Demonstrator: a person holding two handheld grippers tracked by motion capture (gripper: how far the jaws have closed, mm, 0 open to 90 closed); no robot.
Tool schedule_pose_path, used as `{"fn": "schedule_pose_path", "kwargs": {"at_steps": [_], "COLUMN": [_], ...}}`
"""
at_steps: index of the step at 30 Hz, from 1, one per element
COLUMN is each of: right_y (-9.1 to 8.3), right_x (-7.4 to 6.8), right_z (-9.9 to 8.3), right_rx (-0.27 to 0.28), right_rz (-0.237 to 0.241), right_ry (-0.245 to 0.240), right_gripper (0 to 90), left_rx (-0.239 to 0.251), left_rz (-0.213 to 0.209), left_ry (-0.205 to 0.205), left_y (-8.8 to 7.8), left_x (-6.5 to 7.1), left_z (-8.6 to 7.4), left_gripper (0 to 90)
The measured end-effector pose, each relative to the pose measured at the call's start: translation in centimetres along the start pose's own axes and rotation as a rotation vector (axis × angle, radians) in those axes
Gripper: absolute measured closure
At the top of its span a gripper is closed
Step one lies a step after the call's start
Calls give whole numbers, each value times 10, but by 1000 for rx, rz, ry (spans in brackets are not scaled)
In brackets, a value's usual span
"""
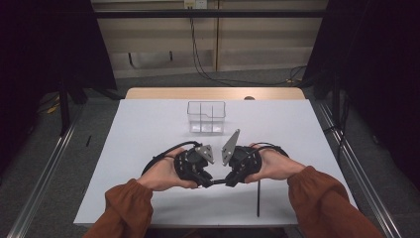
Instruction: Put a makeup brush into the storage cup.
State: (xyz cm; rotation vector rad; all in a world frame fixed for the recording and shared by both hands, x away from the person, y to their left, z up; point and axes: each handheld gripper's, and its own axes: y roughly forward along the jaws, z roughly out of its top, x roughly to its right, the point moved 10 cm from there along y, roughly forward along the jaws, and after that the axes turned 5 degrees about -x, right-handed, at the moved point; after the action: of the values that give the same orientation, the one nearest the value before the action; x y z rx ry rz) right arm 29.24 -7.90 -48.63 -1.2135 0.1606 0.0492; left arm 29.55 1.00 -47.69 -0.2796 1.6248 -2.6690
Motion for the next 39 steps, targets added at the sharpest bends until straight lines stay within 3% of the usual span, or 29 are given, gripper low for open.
{"fn": "schedule_pose_path", "kwargs": {"at_steps": [5, 12, 14, 16, 19, 24, 29, 39], "right_y": [-2, -4, -3, -2, -2, -4, -4, -6], "right_x": [1, 2, 2, 3, 5, 5, 6, 5], "right_z": [1, 0, -1, -2, -4, -7, -12, -15], "right_rx": [21, 34, 33, 37, 43, 46, 53, 87], "right_rz": [-12, -17, -13, -16, -19, -16, -16, -43], "right_ry": [7, 8, 11, 18, 28, 44, 61, 79], "right_gripper": [802, 802, 802, 802, 802, 801, 802, 802], "left_rx": [64, 104, 107, 120, 126, 170, 199, 254], "left_rz": [17, 63, 102, 98, 122, 129, 172, 211], "left_ry": [-33, -69, -60, -74, -97, -135, -170, -192], "left_y": [-2, -1, -2, -3, -4, -9, -17, -27], "left_x": [-3, -13, -17, -17, -20, -23, -27, -28], "left_z": [1, -2, -3, -3, -4, -8, -14, -31], "left_gripper": [580, 383, 267, 264, 161, 77, 61, 38]}}
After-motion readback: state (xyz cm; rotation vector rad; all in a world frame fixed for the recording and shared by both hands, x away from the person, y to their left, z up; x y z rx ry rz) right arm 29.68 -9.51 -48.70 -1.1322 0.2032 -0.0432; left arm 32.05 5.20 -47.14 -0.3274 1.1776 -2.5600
